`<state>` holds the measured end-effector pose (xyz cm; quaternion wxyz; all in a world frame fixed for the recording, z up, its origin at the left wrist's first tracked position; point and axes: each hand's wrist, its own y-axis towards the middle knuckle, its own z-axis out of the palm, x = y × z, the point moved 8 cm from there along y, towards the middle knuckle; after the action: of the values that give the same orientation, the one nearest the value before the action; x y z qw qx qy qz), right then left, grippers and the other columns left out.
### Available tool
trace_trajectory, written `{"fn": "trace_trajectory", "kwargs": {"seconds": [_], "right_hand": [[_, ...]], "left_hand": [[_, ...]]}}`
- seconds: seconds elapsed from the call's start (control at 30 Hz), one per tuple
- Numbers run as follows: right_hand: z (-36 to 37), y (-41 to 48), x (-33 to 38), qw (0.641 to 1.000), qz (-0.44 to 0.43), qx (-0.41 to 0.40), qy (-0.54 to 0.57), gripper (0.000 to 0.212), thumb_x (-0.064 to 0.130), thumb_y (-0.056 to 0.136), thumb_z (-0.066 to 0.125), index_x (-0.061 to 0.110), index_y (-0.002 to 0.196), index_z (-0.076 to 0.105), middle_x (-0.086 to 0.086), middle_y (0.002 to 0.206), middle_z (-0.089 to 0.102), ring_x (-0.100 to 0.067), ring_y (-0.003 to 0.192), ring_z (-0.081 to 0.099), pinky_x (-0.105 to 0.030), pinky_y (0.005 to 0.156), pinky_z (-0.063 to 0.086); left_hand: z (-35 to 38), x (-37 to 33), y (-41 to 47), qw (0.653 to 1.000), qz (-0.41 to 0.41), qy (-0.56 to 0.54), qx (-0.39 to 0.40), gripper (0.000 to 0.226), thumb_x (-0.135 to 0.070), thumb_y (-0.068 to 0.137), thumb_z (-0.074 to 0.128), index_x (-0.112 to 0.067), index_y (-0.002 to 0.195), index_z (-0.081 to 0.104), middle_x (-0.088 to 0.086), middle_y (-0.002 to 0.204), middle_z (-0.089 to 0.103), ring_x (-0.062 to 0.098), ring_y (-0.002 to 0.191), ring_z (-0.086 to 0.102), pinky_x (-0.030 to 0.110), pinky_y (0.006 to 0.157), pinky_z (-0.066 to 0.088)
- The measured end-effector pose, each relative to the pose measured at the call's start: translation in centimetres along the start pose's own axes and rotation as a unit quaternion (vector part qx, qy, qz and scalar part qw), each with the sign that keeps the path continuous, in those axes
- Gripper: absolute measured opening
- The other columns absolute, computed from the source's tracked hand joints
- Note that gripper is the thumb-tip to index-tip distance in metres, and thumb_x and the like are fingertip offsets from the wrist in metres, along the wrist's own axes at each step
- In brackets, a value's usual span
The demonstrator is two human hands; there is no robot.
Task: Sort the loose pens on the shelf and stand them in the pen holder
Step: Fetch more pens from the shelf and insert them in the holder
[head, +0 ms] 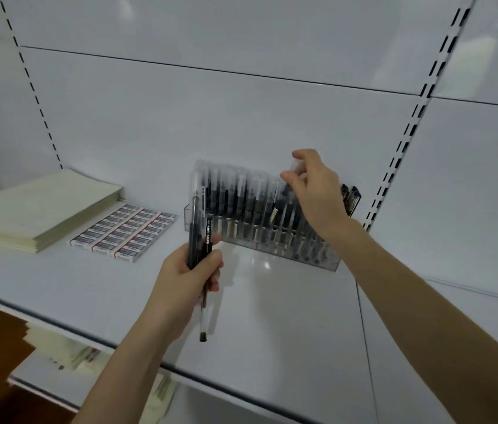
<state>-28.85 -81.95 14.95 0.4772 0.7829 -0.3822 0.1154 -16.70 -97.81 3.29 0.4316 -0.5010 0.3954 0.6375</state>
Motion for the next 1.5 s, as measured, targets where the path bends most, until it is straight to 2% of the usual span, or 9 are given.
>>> {"fn": "trace_trajectory", "kwargs": {"seconds": [0.2,0.43,0.6,0.7,0.9,1.03,1.17,1.33,1.5], "right_hand": [[0.8,0.5,-0.1,0.999,0.012,0.029,-0.042,0.028,0.016,0.093,0.052,0.004,0.115,0.042,-0.004,0.076,0.050,-0.020,0.069,0.050,-0.037,0.068,0.046],[3.4,-0.9,-1.8,0.994,0.056,0.035,-0.092,0.026,0.017,0.093,0.052,-0.001,0.111,0.052,-0.005,0.075,0.058,-0.027,0.074,0.057,-0.036,0.073,0.048],[1.9,-1.7,-0.2,0.988,0.070,-0.014,-0.138,0.032,0.023,0.096,0.046,0.010,0.124,0.054,-0.009,0.069,0.062,-0.024,0.066,0.057,-0.033,0.070,0.048],[0.6,-3.2,1.3,0.989,0.132,-0.063,-0.011,0.015,0.026,0.093,0.052,0.020,0.100,0.063,-0.001,0.076,0.066,-0.012,0.072,0.062,-0.023,0.068,0.048],[3.0,-6.3,3.5,0.967,0.220,0.049,0.117,0.005,0.022,0.080,0.069,0.025,0.076,0.067,0.015,0.069,0.065,0.007,0.065,0.061,-0.008,0.061,0.047],[1.9,-8.4,2.1,0.947,0.278,0.005,0.162,0.008,0.014,0.081,0.067,0.021,0.078,0.065,0.015,0.060,0.066,0.003,0.061,0.061,-0.014,0.064,0.051],[-1.1,-10.1,0.1,0.909,0.337,-0.097,0.225,0.005,0.009,0.087,0.060,0.014,0.084,0.061,0.004,0.061,0.066,-0.007,0.054,0.063,-0.019,0.059,0.054],[-7.1,-9.9,-2.0,0.914,0.306,-0.242,0.112,0.005,0.008,0.087,0.060,0.012,0.091,0.060,-0.001,0.069,0.064,-0.005,0.053,0.064,-0.019,0.058,0.055],[-11.0,-8.4,-3.0,0.916,0.258,-0.306,0.005,0.020,0.013,0.086,0.062,0.004,0.103,0.060,0.003,0.073,0.064,-0.011,0.066,0.065,-0.031,0.074,0.057]], "left_hand": [[-0.7,-0.2,-0.2,1.000,0.000,-0.016,-0.007,0.010,-0.011,0.092,0.050,-0.010,0.099,0.057,0.004,0.085,0.070,0.005,0.047,0.054,0.011,0.039,0.037],[-0.7,-0.3,1.9,0.997,-0.026,-0.041,0.058,0.012,-0.015,0.089,0.051,-0.015,0.096,0.062,0.002,0.070,0.064,0.008,0.053,0.059,0.020,0.052,0.050],[-0.5,-0.6,3.5,0.989,-0.052,-0.060,0.127,0.013,-0.017,0.090,0.050,-0.010,0.095,0.060,-0.001,0.063,0.065,0.010,0.042,0.045,0.019,0.041,0.037],[0.4,-0.5,3.9,0.974,-0.074,-0.095,0.191,0.016,-0.015,0.090,0.047,-0.007,0.095,0.060,0.002,0.062,0.061,0.009,0.041,0.041,0.018,0.040,0.035],[3.0,0.2,3.4,0.951,-0.090,-0.079,0.283,0.027,-0.024,0.080,0.053,-0.001,0.091,0.061,0.004,0.061,0.064,0.010,0.041,0.044,0.018,0.041,0.038],[3.9,0.9,2.8,0.951,-0.085,-0.039,0.295,0.022,-0.022,0.091,0.048,-0.006,0.089,0.063,0.003,0.066,0.070,0.010,0.050,0.059,0.018,0.046,0.047],[3.6,1.8,2.9,0.961,-0.073,0.037,0.265,0.020,-0.027,0.094,0.046,-0.019,0.090,0.064,0.000,0.088,0.070,0.013,0.082,0.068,0.028,0.070,0.057],[3.7,1.4,2.8,0.959,-0.056,0.085,0.264,0.025,-0.026,0.094,0.044,-0.007,0.098,0.060,0.001,0.061,0.047,0.007,0.040,0.040,0.017,0.039,0.033],[4.8,0.5,2.6,0.963,-0.044,0.077,0.254,0.032,-0.030,0.093,0.046,0.002,0.090,0.046,-0.002,0.051,0.030,0.008,0.036,0.022,0.018,0.034,0.021]]}}
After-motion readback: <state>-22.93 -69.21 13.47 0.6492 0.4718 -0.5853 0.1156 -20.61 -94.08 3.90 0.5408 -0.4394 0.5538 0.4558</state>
